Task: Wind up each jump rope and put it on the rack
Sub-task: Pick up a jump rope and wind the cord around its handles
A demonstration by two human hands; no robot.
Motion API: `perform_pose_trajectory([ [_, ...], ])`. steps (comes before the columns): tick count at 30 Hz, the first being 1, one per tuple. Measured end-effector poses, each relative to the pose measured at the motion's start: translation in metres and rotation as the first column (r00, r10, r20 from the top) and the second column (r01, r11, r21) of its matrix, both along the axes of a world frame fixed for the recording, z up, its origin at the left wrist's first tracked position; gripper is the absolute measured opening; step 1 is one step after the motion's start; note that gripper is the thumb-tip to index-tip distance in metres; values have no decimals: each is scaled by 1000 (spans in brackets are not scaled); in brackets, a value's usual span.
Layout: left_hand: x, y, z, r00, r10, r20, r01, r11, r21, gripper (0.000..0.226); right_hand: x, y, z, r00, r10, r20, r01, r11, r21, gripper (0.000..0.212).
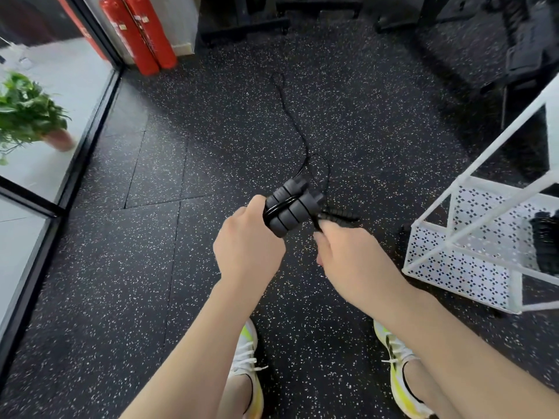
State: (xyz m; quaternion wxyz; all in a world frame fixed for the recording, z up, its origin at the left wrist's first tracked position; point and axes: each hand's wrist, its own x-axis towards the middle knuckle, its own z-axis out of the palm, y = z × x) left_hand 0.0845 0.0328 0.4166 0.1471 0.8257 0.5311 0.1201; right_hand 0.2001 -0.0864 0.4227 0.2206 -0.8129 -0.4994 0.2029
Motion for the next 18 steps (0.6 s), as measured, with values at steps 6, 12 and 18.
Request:
perform_pose_trajectory([
  [6,-7,9,-15,994,19,-110,-20,1000,-4,28,-19,-6,12,978,139,153,-124,987,-101,24],
  [12,-8,-3,-20,964,-190,-185,202,978,44,27,8,-4,24,972,126,199,-122,992,-29,25],
  [18,-8,-16,-24,881,-435,-186,459,881,115,36,46,-8,26,994,29,-108,-21,996,81,5],
])
